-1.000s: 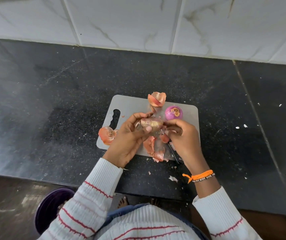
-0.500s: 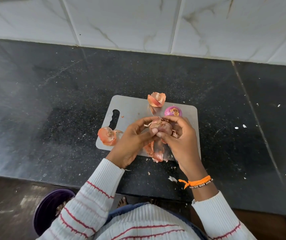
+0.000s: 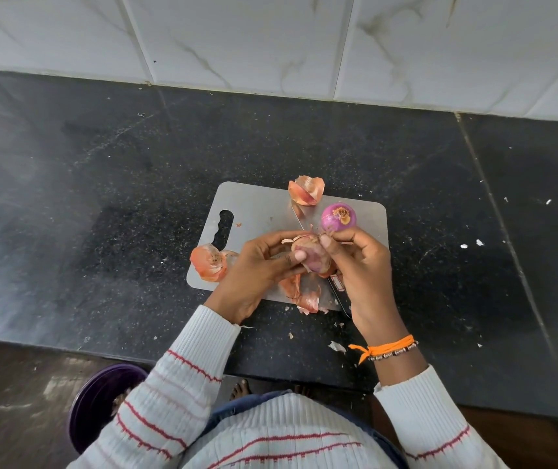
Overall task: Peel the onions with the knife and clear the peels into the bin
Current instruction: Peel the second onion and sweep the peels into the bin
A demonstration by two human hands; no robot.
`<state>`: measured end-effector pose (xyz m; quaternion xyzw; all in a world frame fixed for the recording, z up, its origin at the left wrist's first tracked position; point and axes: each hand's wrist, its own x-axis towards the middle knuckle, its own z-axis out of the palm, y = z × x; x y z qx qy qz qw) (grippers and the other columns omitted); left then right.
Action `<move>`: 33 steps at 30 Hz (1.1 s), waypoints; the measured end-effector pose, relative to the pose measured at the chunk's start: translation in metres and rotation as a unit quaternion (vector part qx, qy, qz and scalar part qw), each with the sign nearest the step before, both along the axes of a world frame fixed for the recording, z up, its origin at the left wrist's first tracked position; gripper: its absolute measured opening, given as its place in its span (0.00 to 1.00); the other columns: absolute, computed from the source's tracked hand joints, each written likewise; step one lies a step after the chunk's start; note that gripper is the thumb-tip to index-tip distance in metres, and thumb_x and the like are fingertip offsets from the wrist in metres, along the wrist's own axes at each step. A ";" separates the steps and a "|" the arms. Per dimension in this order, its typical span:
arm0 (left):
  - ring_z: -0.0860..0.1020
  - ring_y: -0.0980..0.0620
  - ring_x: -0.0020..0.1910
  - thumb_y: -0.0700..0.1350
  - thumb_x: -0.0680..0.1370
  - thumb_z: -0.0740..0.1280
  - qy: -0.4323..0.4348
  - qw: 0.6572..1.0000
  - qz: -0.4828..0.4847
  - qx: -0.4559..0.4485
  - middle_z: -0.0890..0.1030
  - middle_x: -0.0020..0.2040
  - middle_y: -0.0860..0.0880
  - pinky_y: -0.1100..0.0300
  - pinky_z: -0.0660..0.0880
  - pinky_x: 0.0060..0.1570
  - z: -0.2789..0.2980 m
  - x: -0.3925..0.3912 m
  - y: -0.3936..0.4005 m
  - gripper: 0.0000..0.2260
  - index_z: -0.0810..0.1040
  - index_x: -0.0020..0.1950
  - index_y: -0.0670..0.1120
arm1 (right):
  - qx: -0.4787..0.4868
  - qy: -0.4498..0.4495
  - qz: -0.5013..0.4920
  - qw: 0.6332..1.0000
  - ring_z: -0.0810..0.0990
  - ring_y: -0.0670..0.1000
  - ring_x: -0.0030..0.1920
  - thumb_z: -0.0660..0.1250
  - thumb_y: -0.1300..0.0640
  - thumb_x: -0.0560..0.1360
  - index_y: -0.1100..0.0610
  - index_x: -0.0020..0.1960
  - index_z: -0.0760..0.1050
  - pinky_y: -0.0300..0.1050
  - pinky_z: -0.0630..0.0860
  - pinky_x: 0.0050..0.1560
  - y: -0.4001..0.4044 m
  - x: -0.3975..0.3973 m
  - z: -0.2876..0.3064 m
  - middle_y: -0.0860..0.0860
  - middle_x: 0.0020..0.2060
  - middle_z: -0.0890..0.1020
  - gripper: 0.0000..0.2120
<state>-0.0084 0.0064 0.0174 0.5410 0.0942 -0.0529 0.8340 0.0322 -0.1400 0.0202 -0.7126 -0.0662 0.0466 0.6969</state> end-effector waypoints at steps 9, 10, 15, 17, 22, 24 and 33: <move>0.82 0.50 0.49 0.34 0.75 0.64 0.027 1.000 0.003 -0.006 0.81 0.53 0.41 0.60 0.80 0.48 -0.003 0.001 -0.002 0.13 0.77 0.58 0.40 | 0.020 0.107 -0.042 0.993 0.81 0.55 0.44 0.63 0.60 0.78 0.56 0.41 0.79 0.55 0.79 0.47 0.004 0.002 0.001 0.55 0.40 0.82 0.09; 0.82 0.50 0.48 0.34 0.75 0.64 0.028 1.000 0.004 -0.008 0.81 0.52 0.42 0.60 0.80 0.48 -0.002 0.001 -0.002 0.12 0.77 0.58 0.41 | 0.026 0.117 -0.048 0.992 0.81 0.53 0.44 0.62 0.61 0.78 0.57 0.42 0.78 0.52 0.80 0.45 0.004 0.002 0.002 0.55 0.40 0.82 0.09; 0.81 0.51 0.47 0.36 0.75 0.67 0.014 0.995 0.053 0.086 0.82 0.49 0.45 0.60 0.80 0.47 -0.002 0.002 0.000 0.11 0.79 0.56 0.44 | -0.047 0.066 -0.036 0.996 0.83 0.52 0.43 0.60 0.58 0.80 0.55 0.46 0.77 0.47 0.81 0.41 -0.005 0.005 -0.003 0.53 0.42 0.83 0.08; 0.81 0.51 0.47 0.39 0.74 0.70 0.001 0.968 0.099 0.230 0.82 0.48 0.49 0.55 0.80 0.48 -0.007 0.004 0.002 0.11 0.80 0.56 0.47 | -0.317 -0.034 0.014 0.948 0.80 0.51 0.48 0.63 0.53 0.77 0.53 0.51 0.75 0.49 0.78 0.45 -0.013 0.006 -0.011 0.50 0.47 0.80 0.05; 0.80 0.55 0.45 0.44 0.72 0.71 -0.050 0.854 0.156 0.494 0.82 0.48 0.52 0.57 0.77 0.48 -0.018 0.009 0.002 0.12 0.80 0.55 0.51 | -0.512 -0.075 0.073 0.853 0.77 0.53 0.53 0.67 0.46 0.74 0.55 0.58 0.71 0.48 0.75 0.45 -0.013 0.000 -0.022 0.50 0.55 0.76 0.18; 0.78 0.55 0.45 0.42 0.72 0.72 -0.056 0.833 0.167 0.525 0.80 0.48 0.50 0.64 0.74 0.47 -0.019 0.009 0.000 0.13 0.80 0.55 0.49 | -0.515 -0.080 0.075 0.850 0.78 0.52 0.50 0.67 0.45 0.74 0.55 0.53 0.72 0.49 0.76 0.43 -0.011 -0.001 -0.022 0.50 0.54 0.76 0.16; 0.79 0.54 0.48 0.41 0.71 0.72 -0.057 0.827 0.160 0.536 0.81 0.52 0.50 0.60 0.77 0.52 -0.022 0.012 0.000 0.13 0.80 0.56 0.47 | -0.542 -0.075 0.026 0.837 0.78 0.57 0.50 0.54 0.48 0.81 0.58 0.56 0.71 0.45 0.67 0.40 -0.001 -0.001 -0.017 0.54 0.54 0.77 0.15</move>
